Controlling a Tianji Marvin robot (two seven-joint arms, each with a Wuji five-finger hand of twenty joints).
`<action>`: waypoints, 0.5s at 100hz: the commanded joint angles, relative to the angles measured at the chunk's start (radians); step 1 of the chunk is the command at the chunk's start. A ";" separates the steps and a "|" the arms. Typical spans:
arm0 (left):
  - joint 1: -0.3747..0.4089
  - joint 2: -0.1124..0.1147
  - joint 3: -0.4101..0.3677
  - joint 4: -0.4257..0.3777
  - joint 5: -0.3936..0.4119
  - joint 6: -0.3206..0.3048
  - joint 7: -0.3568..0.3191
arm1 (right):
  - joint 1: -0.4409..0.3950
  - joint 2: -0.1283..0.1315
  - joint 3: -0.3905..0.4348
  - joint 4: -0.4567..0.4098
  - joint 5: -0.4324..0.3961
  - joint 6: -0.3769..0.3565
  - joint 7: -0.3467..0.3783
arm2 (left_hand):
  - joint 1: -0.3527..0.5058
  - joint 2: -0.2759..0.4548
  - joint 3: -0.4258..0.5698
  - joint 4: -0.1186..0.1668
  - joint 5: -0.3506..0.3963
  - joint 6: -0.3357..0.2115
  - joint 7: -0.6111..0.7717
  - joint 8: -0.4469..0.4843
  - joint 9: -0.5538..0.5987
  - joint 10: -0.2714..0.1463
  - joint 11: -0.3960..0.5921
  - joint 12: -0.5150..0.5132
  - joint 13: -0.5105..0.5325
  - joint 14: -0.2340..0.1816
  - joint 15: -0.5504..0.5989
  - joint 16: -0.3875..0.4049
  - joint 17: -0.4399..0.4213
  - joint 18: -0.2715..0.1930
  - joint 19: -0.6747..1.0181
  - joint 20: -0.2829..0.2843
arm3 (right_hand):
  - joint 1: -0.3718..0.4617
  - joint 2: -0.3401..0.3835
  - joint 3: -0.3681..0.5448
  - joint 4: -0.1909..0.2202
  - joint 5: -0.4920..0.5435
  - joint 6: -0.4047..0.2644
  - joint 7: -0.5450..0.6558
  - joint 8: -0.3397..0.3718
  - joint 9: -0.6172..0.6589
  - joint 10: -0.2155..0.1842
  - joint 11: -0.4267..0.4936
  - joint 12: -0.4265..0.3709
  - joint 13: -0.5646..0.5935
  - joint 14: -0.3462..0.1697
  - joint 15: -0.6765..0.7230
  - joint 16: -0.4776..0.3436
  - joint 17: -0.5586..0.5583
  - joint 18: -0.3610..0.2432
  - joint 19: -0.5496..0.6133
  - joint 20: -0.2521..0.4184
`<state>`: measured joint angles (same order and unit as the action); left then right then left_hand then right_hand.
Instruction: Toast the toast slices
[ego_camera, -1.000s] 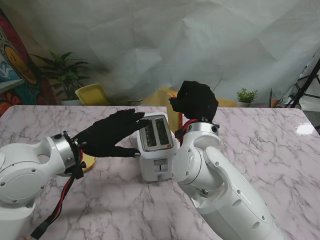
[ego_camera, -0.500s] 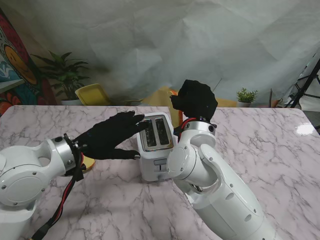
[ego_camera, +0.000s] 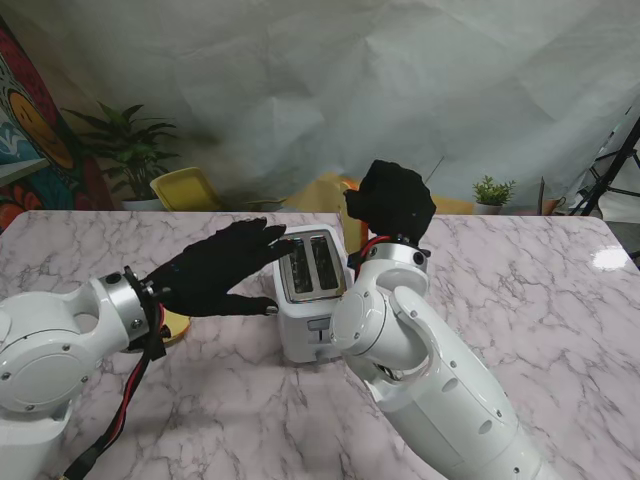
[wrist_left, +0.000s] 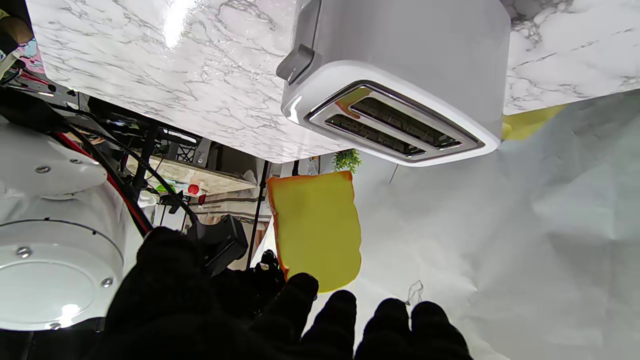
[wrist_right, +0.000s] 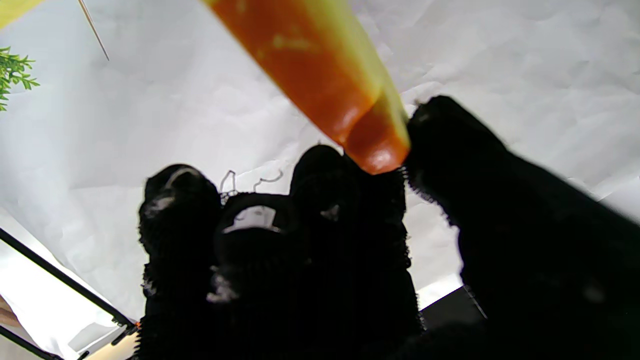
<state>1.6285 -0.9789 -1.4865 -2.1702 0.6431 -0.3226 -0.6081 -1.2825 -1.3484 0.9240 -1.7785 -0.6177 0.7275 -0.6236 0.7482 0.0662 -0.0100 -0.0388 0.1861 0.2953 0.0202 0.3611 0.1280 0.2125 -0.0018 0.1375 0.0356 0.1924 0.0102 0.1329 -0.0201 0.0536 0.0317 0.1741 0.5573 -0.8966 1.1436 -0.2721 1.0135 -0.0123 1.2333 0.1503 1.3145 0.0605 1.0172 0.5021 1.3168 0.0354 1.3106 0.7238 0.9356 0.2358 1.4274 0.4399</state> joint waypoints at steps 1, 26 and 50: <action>0.000 -0.003 0.002 0.002 0.000 0.002 -0.011 | 0.006 -0.009 0.001 0.020 0.001 -0.005 -0.011 | -0.010 0.031 -0.027 0.013 -0.019 -0.001 -0.004 -0.011 -0.037 -0.015 -0.010 0.015 -0.024 -0.014 -0.021 -0.001 -0.009 -0.045 -0.030 -0.009 | 0.008 -0.001 0.072 0.037 0.014 0.000 0.098 0.004 0.030 0.120 0.090 0.014 0.003 -0.079 0.024 0.022 0.004 0.009 0.031 0.012; 0.010 -0.004 -0.006 -0.002 0.002 0.010 -0.009 | 0.038 -0.029 -0.013 0.109 0.022 -0.023 -0.060 | -0.008 0.029 -0.028 0.012 -0.019 0.000 -0.004 -0.011 -0.037 -0.015 -0.011 0.019 -0.024 -0.013 -0.021 0.002 -0.009 -0.045 -0.029 -0.006 | 0.006 0.004 0.069 0.038 0.012 0.000 0.103 0.002 0.027 0.118 0.096 0.015 0.003 -0.080 0.027 0.022 0.003 0.009 0.032 0.010; 0.025 -0.004 -0.018 -0.008 0.004 0.011 -0.010 | 0.057 -0.051 -0.025 0.168 0.061 -0.043 -0.098 | -0.007 0.028 -0.027 0.013 -0.019 0.000 -0.004 -0.012 -0.037 -0.015 -0.011 0.020 -0.024 -0.013 -0.022 0.003 -0.009 -0.046 -0.030 -0.005 | 0.027 -0.007 0.062 0.031 0.018 0.027 0.103 -0.010 0.025 0.138 0.095 0.011 0.002 -0.055 0.023 0.019 -0.013 0.029 0.026 0.008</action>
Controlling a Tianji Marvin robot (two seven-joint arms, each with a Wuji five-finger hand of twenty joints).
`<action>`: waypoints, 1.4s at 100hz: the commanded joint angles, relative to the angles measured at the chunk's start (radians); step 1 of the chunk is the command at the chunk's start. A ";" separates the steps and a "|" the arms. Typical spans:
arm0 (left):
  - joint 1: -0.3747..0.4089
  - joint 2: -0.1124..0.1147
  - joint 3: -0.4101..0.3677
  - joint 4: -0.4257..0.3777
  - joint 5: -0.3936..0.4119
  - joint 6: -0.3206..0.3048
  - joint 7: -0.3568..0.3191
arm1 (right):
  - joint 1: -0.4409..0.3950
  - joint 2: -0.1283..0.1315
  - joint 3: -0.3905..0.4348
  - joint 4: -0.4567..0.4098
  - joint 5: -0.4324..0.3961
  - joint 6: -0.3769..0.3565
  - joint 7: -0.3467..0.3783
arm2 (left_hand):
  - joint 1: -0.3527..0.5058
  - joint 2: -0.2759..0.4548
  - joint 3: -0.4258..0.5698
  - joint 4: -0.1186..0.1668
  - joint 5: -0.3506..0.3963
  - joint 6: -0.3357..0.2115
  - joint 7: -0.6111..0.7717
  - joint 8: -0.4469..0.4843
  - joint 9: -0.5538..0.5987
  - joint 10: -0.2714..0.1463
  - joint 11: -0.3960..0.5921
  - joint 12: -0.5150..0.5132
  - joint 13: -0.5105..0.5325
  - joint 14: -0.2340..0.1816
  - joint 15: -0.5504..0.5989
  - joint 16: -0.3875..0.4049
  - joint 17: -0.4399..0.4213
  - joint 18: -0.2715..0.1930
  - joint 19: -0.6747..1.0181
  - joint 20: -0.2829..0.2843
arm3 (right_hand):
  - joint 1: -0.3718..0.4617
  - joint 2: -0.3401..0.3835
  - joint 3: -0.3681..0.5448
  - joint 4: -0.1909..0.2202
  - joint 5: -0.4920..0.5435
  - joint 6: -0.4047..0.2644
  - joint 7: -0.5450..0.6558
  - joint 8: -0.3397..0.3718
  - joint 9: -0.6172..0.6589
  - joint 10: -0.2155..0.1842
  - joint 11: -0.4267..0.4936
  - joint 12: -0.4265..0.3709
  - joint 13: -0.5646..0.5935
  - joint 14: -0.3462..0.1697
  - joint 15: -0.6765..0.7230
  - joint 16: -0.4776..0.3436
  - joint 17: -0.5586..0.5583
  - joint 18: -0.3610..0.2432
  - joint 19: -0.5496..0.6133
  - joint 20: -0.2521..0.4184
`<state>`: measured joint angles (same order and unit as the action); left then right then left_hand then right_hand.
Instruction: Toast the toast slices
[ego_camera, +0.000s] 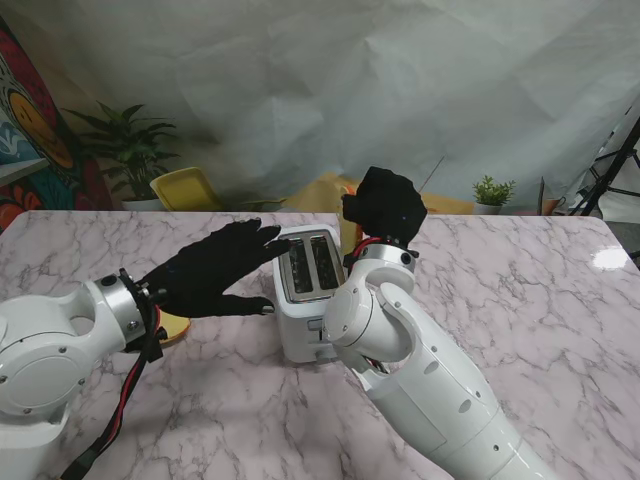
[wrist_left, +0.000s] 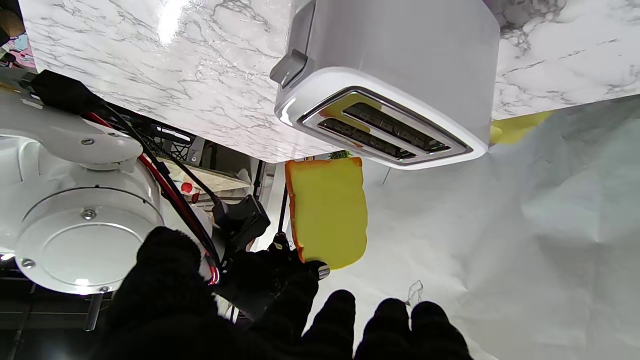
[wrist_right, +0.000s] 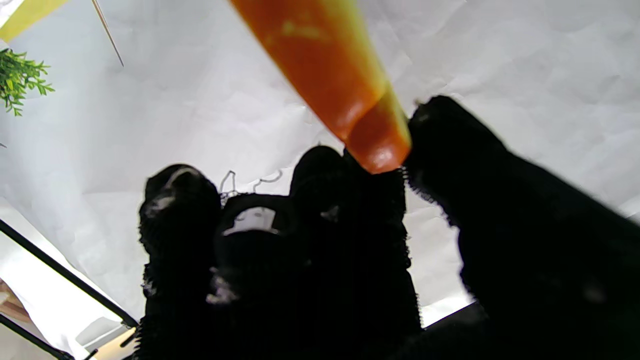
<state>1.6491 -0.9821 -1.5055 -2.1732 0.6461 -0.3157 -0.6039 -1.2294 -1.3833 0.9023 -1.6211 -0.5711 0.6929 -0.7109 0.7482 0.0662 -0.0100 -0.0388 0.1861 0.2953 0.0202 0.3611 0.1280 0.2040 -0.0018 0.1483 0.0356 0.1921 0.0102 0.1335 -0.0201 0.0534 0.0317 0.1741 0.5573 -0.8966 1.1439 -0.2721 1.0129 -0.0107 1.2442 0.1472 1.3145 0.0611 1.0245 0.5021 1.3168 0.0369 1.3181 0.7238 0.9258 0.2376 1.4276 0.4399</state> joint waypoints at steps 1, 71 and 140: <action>0.004 -0.001 0.001 -0.005 0.001 0.004 -0.015 | 0.005 -0.017 -0.003 0.013 0.016 -0.009 -0.012 | -0.006 0.028 -0.027 0.013 -0.019 0.001 -0.004 -0.012 -0.037 -0.005 -0.011 0.009 -0.024 -0.012 -0.022 0.003 -0.009 -0.045 -0.030 -0.005 | 0.027 -0.008 0.061 0.030 0.019 0.027 0.091 -0.008 0.026 0.139 0.088 0.011 0.002 -0.055 0.015 0.019 -0.003 0.028 0.027 0.008; 0.027 -0.005 -0.013 -0.003 0.017 -0.009 0.011 | 0.053 -0.045 -0.029 0.081 0.059 -0.066 -0.071 | -0.005 0.030 -0.027 0.013 -0.018 0.001 -0.003 -0.012 -0.037 -0.004 -0.011 0.011 -0.024 -0.011 -0.021 0.005 -0.009 -0.046 -0.030 -0.002 | 0.019 -0.003 0.063 0.030 0.016 0.007 0.094 -0.003 0.027 0.128 0.089 0.010 0.002 -0.066 0.020 0.021 0.000 0.019 0.034 0.009; 0.029 -0.005 -0.013 -0.003 0.023 -0.008 0.012 | 0.037 -0.049 -0.028 0.113 0.076 -0.115 -0.107 | -0.003 0.030 -0.027 0.013 -0.017 0.001 -0.003 -0.012 -0.037 -0.003 -0.011 0.012 -0.024 -0.010 -0.021 0.005 -0.009 -0.045 -0.030 -0.001 | 0.015 -0.001 0.062 0.031 0.014 0.003 0.096 -0.003 0.026 0.124 0.090 0.011 0.002 -0.068 0.019 0.020 -0.002 0.018 0.033 0.008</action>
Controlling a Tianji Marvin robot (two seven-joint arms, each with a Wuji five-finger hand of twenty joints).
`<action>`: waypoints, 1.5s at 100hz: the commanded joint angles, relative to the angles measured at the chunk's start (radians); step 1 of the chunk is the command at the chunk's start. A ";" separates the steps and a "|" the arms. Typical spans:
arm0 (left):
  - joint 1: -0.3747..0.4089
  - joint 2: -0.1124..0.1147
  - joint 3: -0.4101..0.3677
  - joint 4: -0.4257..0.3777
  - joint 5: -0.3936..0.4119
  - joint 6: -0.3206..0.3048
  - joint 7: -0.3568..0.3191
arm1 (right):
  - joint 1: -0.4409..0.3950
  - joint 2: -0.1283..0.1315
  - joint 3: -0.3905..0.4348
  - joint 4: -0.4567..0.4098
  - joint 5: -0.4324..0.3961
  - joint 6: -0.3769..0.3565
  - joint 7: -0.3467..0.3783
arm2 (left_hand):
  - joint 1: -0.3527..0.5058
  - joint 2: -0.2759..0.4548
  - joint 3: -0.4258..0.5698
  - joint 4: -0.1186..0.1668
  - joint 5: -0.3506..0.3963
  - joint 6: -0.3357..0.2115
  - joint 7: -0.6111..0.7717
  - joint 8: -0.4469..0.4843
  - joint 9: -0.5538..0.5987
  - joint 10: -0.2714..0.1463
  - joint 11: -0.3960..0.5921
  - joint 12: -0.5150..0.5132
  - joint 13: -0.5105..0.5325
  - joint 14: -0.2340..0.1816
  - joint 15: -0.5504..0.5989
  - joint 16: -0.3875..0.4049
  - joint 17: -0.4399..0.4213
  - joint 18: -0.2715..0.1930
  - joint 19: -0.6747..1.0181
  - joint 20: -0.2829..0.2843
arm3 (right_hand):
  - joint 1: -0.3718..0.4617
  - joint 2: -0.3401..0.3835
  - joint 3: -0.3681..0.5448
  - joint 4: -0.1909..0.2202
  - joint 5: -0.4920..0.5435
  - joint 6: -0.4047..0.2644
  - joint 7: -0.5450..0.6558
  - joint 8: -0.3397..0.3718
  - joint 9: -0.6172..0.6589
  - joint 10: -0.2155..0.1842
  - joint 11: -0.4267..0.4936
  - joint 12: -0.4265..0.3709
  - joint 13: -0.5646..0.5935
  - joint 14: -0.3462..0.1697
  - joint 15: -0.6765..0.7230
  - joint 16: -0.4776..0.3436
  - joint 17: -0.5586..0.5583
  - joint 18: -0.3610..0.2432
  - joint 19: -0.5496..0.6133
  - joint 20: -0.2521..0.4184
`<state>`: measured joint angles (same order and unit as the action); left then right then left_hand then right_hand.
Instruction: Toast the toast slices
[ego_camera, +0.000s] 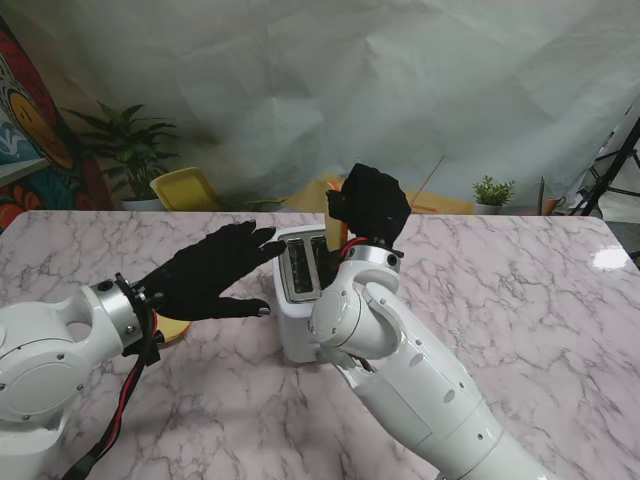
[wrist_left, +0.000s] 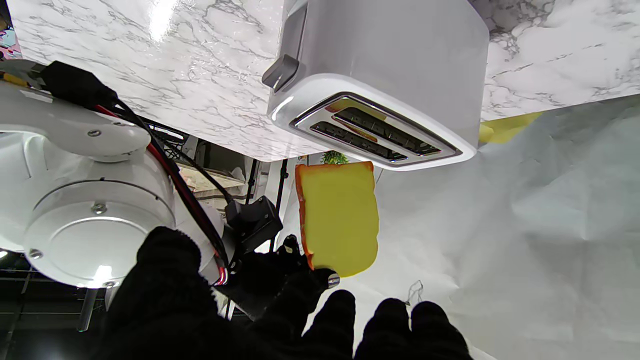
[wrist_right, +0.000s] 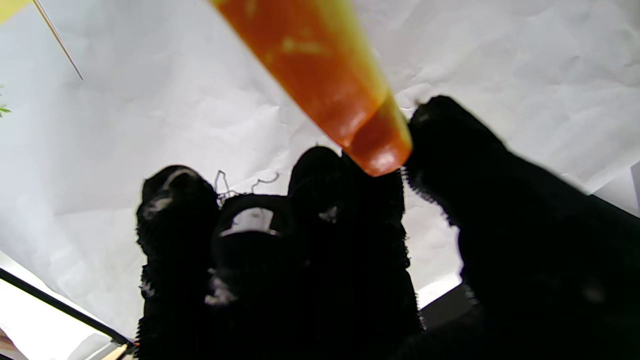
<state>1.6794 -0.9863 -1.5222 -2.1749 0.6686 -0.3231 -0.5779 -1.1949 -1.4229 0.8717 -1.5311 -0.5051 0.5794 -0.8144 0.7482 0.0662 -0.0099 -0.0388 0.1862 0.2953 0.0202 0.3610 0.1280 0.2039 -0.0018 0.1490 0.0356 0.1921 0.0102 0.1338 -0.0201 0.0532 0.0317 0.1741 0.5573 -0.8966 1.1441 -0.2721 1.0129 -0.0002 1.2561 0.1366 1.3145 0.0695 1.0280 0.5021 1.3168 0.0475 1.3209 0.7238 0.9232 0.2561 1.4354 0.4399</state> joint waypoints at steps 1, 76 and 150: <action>-0.001 -0.001 0.004 -0.001 0.000 -0.001 -0.014 | 0.004 -0.011 0.002 0.026 0.012 -0.002 -0.005 | -0.003 0.030 -0.028 0.013 -0.017 0.001 -0.003 -0.012 -0.037 -0.003 -0.011 0.011 -0.024 -0.010 -0.021 0.005 -0.009 -0.045 -0.030 -0.001 | 0.016 -0.001 0.062 0.031 0.014 -0.007 0.084 0.008 0.026 0.116 0.087 0.011 0.002 -0.079 0.016 0.020 0.001 -0.001 0.026 0.008; 0.013 -0.001 -0.004 0.002 0.000 -0.003 -0.014 | 0.024 -0.043 -0.023 0.117 0.077 -0.021 -0.032 | -0.002 0.031 -0.027 0.013 -0.017 0.001 -0.003 -0.012 -0.037 -0.004 -0.010 0.013 -0.024 -0.011 -0.022 0.005 -0.009 -0.046 -0.030 0.000 | 0.014 0.000 0.059 0.031 0.014 -0.011 0.083 0.008 0.025 0.115 0.088 0.013 0.002 -0.079 0.016 0.020 -0.001 -0.002 0.025 0.007; 0.004 -0.002 0.010 0.008 0.010 -0.005 -0.005 | 0.002 -0.015 -0.020 0.044 0.015 -0.034 -0.018 | 0.000 0.029 -0.027 0.013 -0.017 0.003 -0.003 -0.012 -0.037 -0.003 -0.011 0.013 -0.025 -0.010 -0.022 0.004 -0.009 -0.046 -0.031 -0.001 | 0.014 -0.002 0.062 0.032 0.014 -0.010 0.083 0.009 0.025 0.114 0.090 0.015 0.002 -0.079 0.019 0.020 -0.001 -0.002 0.028 0.009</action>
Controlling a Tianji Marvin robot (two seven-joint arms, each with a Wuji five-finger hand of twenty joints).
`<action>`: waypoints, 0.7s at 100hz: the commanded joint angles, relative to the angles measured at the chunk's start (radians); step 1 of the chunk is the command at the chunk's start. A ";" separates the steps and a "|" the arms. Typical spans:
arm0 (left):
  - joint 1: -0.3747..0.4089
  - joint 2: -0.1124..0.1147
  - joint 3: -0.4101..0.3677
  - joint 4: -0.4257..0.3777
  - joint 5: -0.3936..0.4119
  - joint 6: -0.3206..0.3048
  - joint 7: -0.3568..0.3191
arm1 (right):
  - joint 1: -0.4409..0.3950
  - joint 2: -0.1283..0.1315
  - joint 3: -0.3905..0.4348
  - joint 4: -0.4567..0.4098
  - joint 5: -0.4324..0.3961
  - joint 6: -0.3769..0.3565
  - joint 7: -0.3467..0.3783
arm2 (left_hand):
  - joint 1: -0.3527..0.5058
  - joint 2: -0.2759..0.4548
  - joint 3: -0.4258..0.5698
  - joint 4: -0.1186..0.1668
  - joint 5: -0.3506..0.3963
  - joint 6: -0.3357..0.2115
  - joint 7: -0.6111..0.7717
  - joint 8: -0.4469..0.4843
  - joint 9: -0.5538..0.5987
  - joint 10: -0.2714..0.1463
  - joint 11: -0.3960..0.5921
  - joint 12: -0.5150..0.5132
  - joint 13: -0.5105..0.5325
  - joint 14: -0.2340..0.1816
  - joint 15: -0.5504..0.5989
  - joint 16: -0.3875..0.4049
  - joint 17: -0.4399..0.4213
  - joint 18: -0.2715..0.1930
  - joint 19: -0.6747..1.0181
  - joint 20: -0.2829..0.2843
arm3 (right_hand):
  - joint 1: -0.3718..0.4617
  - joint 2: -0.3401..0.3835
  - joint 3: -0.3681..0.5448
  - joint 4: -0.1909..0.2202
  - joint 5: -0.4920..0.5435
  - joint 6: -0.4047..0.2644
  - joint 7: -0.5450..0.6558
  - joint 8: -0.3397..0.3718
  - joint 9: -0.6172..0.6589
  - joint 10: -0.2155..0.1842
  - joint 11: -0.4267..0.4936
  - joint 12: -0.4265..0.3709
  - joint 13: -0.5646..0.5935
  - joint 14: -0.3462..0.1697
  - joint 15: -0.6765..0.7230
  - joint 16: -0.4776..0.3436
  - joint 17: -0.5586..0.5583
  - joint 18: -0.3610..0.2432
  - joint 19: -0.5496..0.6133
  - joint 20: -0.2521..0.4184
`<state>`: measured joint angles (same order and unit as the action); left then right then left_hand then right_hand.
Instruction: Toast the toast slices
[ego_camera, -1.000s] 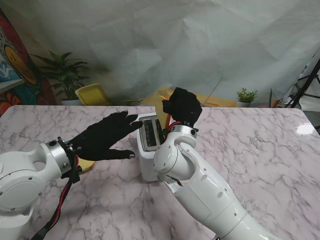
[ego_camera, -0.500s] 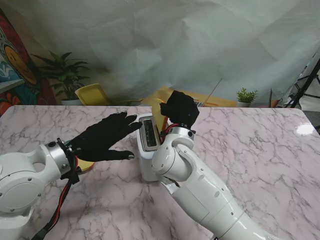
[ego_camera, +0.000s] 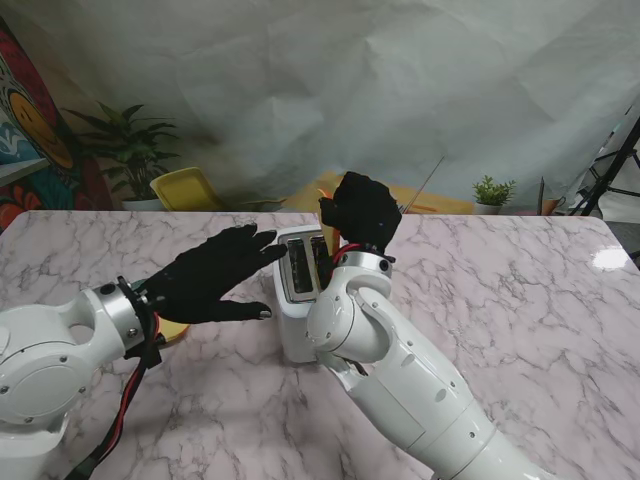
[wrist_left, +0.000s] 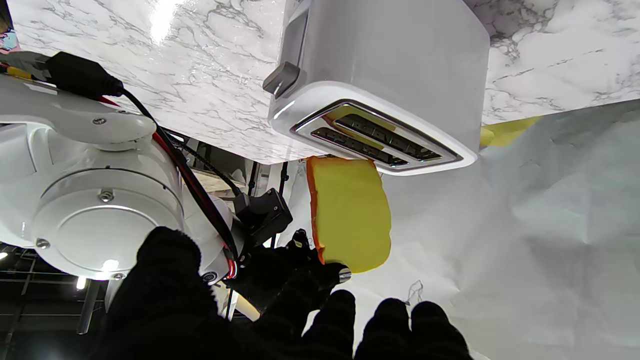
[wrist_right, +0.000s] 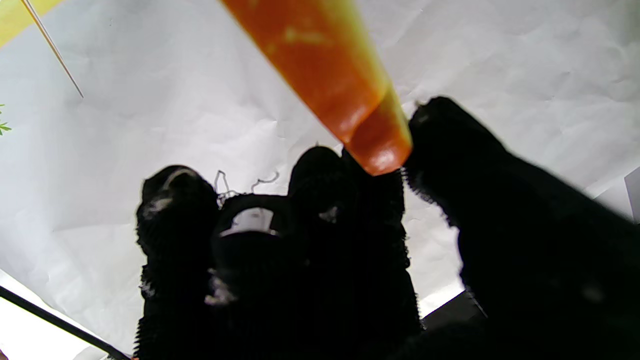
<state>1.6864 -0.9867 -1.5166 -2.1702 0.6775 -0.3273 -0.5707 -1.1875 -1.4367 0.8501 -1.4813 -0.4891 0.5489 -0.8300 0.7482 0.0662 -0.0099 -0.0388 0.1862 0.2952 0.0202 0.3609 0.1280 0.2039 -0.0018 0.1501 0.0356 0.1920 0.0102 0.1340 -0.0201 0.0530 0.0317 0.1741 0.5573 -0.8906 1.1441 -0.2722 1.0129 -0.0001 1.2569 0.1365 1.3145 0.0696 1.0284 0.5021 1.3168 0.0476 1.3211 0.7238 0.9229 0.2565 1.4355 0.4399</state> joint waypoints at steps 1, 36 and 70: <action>-0.004 -0.002 0.005 0.003 0.001 0.000 -0.013 | -0.006 -0.001 0.002 -0.006 -0.001 -0.004 -0.002 | -0.001 0.030 -0.028 0.013 -0.017 0.001 -0.003 -0.012 -0.037 -0.003 -0.011 0.012 -0.025 -0.010 -0.022 0.003 -0.009 -0.046 -0.031 -0.001 | 0.015 -0.008 0.062 0.032 0.014 -0.010 0.082 0.009 0.025 0.114 0.090 0.015 0.002 -0.079 0.019 0.020 -0.001 -0.002 0.028 0.009; -0.009 -0.002 0.014 0.005 0.004 0.003 -0.013 | -0.013 0.003 0.004 -0.023 -0.008 -0.007 -0.001 | 0.001 0.029 -0.027 0.013 -0.018 0.003 -0.003 -0.012 -0.037 -0.003 -0.010 0.012 -0.025 -0.009 -0.022 0.003 -0.009 -0.045 -0.031 -0.001 | 0.013 -0.009 0.062 0.033 0.014 -0.013 0.083 0.010 0.025 0.114 0.090 0.016 0.002 -0.081 0.020 0.020 -0.001 -0.003 0.028 0.009; -0.011 -0.002 0.017 0.006 0.006 0.005 -0.014 | -0.016 0.006 0.002 -0.038 -0.018 -0.009 0.002 | 0.001 0.028 -0.028 0.013 -0.018 0.002 -0.003 -0.012 -0.037 -0.004 -0.010 0.013 -0.024 -0.010 -0.022 0.003 -0.009 -0.045 -0.031 -0.001 | 0.012 -0.009 0.063 0.033 0.013 -0.017 0.084 0.010 0.025 0.114 0.090 0.016 0.002 -0.082 0.020 0.020 -0.002 -0.005 0.029 0.009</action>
<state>1.6760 -0.9871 -1.5025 -2.1664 0.6820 -0.3257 -0.5710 -1.1992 -1.4295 0.8527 -1.5103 -0.5018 0.5429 -0.8287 0.7482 0.0662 -0.0099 -0.0388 0.1862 0.2952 0.0202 0.3609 0.1280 0.2039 -0.0018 0.1502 0.0356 0.1920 0.0101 0.1340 -0.0201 0.0529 0.0317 0.1741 0.5573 -0.8924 1.1441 -0.2721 1.0129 0.0000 1.2570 0.1365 1.3145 0.0696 1.0285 0.5021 1.3168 0.0476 1.3212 0.7238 0.9228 0.2567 1.4357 0.4399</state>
